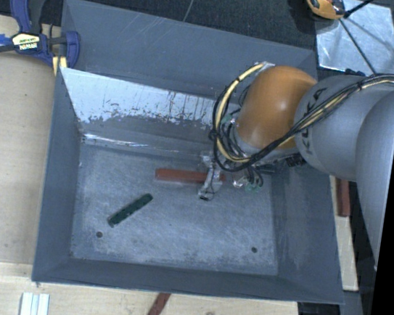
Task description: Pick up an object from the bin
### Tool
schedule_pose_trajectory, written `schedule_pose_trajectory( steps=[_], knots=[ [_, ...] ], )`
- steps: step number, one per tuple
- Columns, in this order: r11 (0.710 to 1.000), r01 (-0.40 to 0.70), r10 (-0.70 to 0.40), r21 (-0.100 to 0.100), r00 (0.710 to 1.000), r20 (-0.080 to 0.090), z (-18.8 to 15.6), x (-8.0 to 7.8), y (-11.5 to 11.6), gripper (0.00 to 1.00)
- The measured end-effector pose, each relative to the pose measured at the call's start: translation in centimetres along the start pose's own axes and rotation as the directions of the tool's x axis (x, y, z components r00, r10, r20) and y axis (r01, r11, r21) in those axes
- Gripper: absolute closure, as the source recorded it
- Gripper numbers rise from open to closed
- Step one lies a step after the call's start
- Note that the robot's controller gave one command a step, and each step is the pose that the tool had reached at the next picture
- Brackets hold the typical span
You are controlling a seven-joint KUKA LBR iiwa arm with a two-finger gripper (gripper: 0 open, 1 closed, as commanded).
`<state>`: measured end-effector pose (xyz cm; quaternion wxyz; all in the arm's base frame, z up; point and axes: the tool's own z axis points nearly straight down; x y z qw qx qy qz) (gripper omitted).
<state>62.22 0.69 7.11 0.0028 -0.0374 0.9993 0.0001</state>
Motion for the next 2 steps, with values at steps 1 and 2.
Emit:
schedule_pose_trajectory(
  steps=[1, 2],
  knots=[
    [1.000, 0.000, 0.000, 0.000, 1.000, 0.000, 0.0, 0.0, 0.0, 1.00],
    [0.979, 0.205, -0.205, 0.001, 0.979, 0.001, -14.7, 1.5, -4.7, 1.00]
  ],
)
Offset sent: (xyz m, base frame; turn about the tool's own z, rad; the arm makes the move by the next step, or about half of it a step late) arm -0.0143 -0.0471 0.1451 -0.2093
